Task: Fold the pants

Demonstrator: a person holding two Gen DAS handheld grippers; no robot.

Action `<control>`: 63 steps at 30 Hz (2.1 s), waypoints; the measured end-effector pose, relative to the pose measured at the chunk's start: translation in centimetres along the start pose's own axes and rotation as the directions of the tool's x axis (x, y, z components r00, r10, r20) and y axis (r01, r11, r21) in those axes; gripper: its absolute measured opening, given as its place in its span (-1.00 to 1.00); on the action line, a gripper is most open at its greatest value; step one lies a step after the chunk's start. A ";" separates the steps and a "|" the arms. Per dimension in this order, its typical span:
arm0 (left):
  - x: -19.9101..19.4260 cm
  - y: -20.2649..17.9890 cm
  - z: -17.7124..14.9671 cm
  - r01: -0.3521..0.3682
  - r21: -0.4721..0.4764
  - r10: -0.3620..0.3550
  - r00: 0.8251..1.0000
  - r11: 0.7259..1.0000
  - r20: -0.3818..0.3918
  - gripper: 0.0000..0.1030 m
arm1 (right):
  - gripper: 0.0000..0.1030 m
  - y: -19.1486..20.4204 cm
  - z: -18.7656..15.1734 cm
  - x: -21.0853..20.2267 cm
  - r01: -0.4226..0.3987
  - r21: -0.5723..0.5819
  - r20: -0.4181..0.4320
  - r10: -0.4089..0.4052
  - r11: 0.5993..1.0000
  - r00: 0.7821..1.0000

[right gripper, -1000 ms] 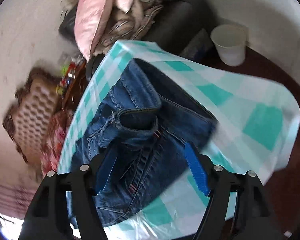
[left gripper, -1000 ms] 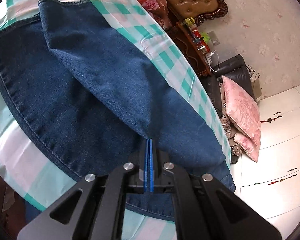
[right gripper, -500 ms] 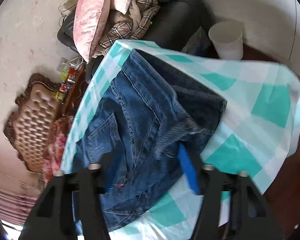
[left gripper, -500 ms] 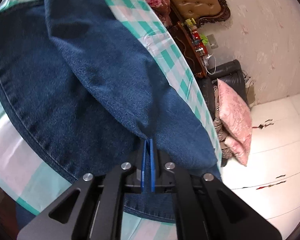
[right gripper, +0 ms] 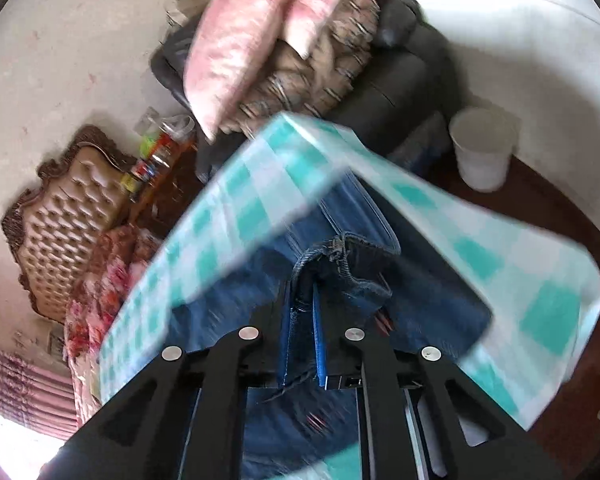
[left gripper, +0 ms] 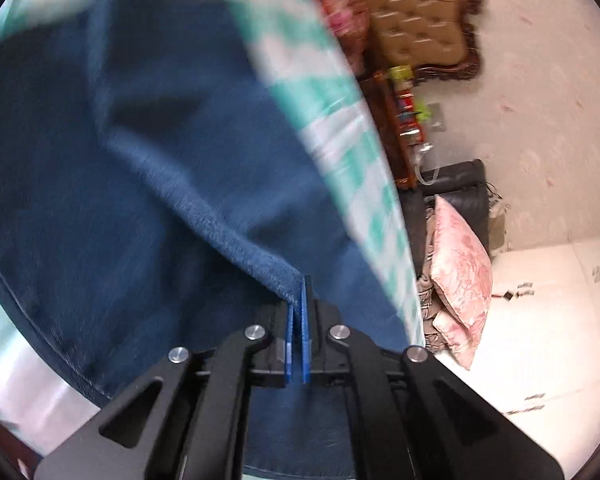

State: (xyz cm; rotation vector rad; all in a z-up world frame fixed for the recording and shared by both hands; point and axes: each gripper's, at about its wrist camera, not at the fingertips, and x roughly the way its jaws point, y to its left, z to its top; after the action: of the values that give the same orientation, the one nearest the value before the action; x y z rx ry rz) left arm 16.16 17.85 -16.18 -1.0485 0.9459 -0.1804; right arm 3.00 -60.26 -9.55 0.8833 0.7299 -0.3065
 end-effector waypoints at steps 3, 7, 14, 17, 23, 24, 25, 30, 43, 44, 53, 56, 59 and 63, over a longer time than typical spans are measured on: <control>-3.7 -3.2 -0.9 -0.010 0.088 0.006 0.999 0.996 0.050 -0.95 | -0.81 0.5 2.7 -2.2 -0.053 0.007 0.036 0.053 0.999 0.998; -4.7 -1.3 -5.7 -0.062 0.089 0.064 0.998 0.994 -0.019 -0.95 | -0.81 -2.4 2.5 -1.8 0.065 -0.031 -0.008 -0.065 0.997 0.998; -2.6 3.4 -7.1 -0.123 0.037 0.126 0.989 0.992 -0.081 -0.95 | -0.81 -5.3 -0.5 2.2 0.219 -0.116 -0.091 -0.230 0.969 0.969; -4.0 2.0 -7.5 -0.097 0.073 0.100 0.994 0.993 -0.044 -0.95 | -0.81 -3.5 -0.9 -0.3 0.202 -0.169 0.003 -0.204 0.965 0.979; -2.6 4.0 -7.7 -0.119 0.034 0.121 0.989 0.992 -0.086 -0.93 | -0.81 -3.1 -1.8 1.9 0.313 -0.271 0.017 -0.321 0.910 0.947; -2.9 4.3 -7.8 -0.105 0.027 0.107 0.991 0.994 -0.082 -0.84 | -0.81 -3.2 -2.2 1.8 0.318 -0.280 0.025 -0.325 0.906 0.946; -3.2 4.6 -7.7 -0.098 0.015 0.098 0.992 0.995 -0.074 -0.75 | -0.81 -3.2 -2.3 1.7 0.326 -0.283 0.031 -0.331 0.902 0.943; -5.0 8.6 -4.0 -0.011 -0.124 0.016 0.999 0.992 0.041 -0.51 | -0.81 -3.7 -2.2 2.5 0.335 -0.268 0.015 -0.344 0.903 0.939; -10.5 9.8 3.8 -0.074 -0.080 0.086 0.982 0.994 0.166 -0.95 | -0.82 -2.2 -1.1 1.6 0.314 -0.249 0.048 -0.313 0.916 0.949; -11.0 9.5 2.8 -0.111 -0.065 0.121 0.976 0.992 0.180 -0.95 | -0.82 -1.9 -0.9 1.1 0.309 -0.247 0.061 -0.303 0.918 0.951; -9.9 12.8 1.7 -0.145 -0.132 0.161 0.980 0.981 0.115 -0.94 | -0.82 -1.6 -0.6 1.9 0.338 -0.276 0.063 -0.334 0.900 0.941; -9.0 11.7 2.1 -0.183 -0.099 0.194 0.973 0.978 0.120 -0.94 | -0.84 -1.1 -0.8 0.8 0.339 -0.281 0.120 -0.317 0.898 0.941; -8.8 12.3 2.2 -0.164 -0.113 0.176 0.978 0.980 0.112 -0.94 | -0.84 -2.7 -1.4 2.8 0.373 -0.266 0.060 -0.371 0.889 0.927; -9.2 12.3 2.1 -0.176 -0.090 0.185 0.978 0.980 0.097 -0.91 | -0.82 -3.3 -2.2 3.0 0.378 -0.286 0.049 -0.381 0.880 0.923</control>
State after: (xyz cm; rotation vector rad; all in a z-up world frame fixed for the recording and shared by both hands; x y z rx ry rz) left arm 8.54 30.63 -20.38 -1.0303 0.9534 0.0640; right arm 2.41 -60.38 -14.47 0.4560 0.9314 -0.5295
